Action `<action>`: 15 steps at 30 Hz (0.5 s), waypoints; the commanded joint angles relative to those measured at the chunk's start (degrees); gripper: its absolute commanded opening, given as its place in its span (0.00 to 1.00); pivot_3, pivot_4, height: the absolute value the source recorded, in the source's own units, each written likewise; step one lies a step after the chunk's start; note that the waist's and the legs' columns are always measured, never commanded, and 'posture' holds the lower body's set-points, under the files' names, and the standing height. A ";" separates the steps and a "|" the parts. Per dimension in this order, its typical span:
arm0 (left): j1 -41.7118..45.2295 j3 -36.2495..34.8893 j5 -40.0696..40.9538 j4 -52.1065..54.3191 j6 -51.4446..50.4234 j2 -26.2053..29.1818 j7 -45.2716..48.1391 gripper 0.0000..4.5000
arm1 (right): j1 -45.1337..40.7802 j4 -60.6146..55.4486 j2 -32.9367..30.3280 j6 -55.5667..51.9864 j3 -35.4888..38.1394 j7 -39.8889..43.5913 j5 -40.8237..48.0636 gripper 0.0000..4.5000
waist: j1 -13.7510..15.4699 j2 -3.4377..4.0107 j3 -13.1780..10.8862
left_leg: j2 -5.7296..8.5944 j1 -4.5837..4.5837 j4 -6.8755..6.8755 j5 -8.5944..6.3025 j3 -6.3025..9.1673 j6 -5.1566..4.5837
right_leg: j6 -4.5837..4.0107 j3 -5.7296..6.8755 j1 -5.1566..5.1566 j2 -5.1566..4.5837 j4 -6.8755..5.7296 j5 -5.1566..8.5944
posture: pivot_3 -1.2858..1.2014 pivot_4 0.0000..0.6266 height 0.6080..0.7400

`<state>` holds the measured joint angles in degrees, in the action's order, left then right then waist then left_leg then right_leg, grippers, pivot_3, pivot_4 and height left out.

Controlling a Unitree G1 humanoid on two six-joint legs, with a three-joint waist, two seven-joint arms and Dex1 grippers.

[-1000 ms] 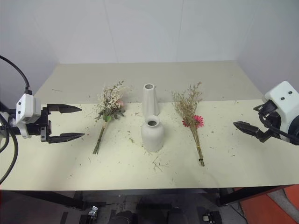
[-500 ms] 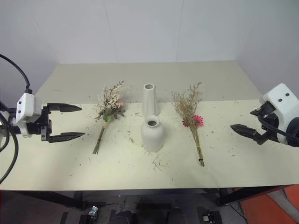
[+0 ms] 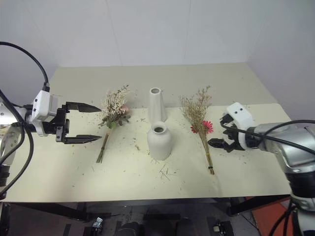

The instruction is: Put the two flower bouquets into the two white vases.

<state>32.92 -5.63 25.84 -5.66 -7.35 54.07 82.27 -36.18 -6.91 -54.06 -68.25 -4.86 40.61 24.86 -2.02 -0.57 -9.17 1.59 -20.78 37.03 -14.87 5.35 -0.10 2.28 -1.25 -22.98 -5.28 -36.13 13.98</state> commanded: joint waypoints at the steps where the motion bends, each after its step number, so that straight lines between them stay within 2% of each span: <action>1: 0.96 -1.08 -0.29 -0.06 1.65 0.61 0.50 1.00 | -4.03 4.95 1.42 1.08 -1.54 0.12 -2.22 0.99 | -0.24 0.00 0.00 | 0.00 -0.15 0.05 0.00 0.01 0.00 | -0.02 0.00 -0.15 0.01 -0.04 -0.01 | 0.52 0.24 1.00; 15: -2.83 -3.38 -0.06 1.70 1.19 1.75 -0.46 1.00 | -11.04 15.95 8.62 2.43 -5.90 2.40 -5.48 0.99 | -0.47 0.01 0.01 | -0.05 -0.30 0.10 0.01 0.02 0.01 | -0.08 0.00 -0.31 0.07 -0.08 -0.06 | 0.52 0.24 1.00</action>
<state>30.29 -6.90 25.03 -5.35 -6.41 54.52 82.11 -44.99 9.61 -45.12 -66.65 -11.68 42.55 20.26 -2.50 -0.56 -9.16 1.55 -21.09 37.13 -14.85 5.37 -0.09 2.21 -1.25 -23.29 -5.22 -36.21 13.92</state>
